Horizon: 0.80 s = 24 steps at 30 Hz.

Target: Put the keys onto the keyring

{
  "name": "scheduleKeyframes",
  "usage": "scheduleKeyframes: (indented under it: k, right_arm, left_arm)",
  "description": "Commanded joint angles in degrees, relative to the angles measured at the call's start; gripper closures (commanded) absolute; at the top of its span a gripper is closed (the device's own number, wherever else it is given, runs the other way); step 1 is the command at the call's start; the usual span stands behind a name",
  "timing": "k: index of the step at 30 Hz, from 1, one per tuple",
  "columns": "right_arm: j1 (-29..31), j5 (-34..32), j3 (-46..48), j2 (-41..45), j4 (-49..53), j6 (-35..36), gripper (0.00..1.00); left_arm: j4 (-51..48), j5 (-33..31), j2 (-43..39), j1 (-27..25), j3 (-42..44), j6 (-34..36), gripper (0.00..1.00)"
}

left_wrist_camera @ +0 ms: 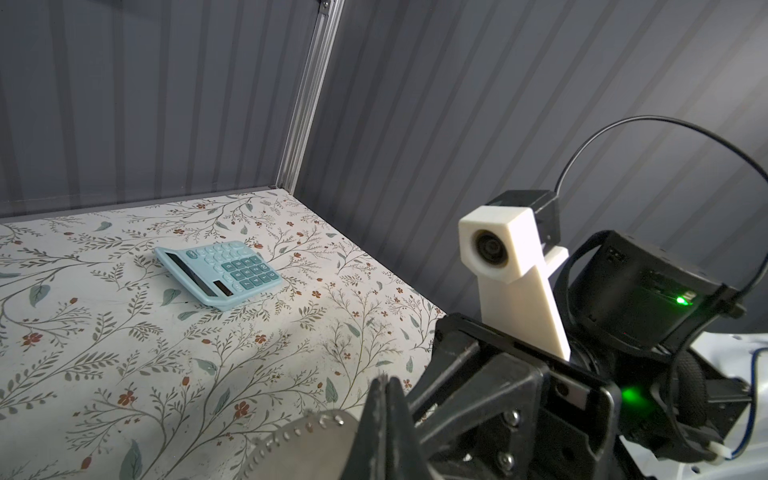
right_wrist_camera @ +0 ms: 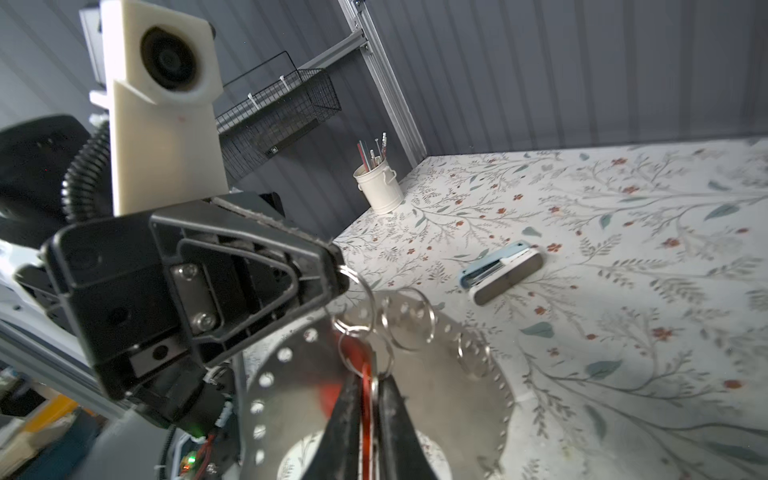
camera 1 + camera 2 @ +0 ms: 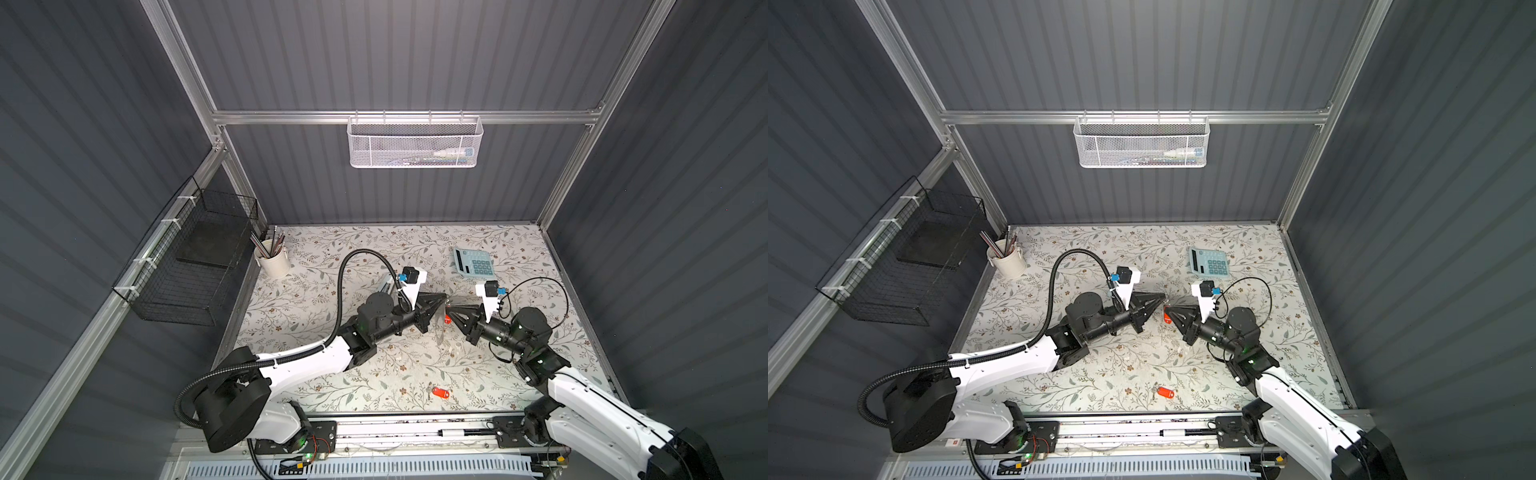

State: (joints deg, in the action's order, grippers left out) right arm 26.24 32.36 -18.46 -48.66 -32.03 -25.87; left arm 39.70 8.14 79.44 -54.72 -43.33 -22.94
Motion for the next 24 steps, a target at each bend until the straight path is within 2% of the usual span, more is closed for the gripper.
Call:
scheduleKeyframes:
  k: [1,3,12,17,24]
  right_arm:
    - [0.0,-1.3,-0.8,0.7,0.4,0.5,0.76]
    - [0.0,-1.7,-0.9,0.8,0.7,0.4,0.71]
    - [-3.3,-7.8,1.2,6.2,2.6,-2.4,0.58]
    - [-6.4,-8.4,2.6,8.2,2.0,-5.3,0.56]
    - [-6.8,-7.4,2.9,7.9,0.8,-5.8,0.53]
  left_arm:
    - [0.3,1.3,-1.7,-0.4,0.4,1.1,1.0]
    - [0.3,1.3,-1.6,-0.3,0.1,1.0,1.0]
    - [0.3,0.4,-1.3,-0.2,0.4,1.3,1.0]
    - [1.0,2.1,-0.5,-0.2,0.3,0.7,1.0]
    - [1.6,2.8,-0.2,-0.3,0.3,0.7,1.0]
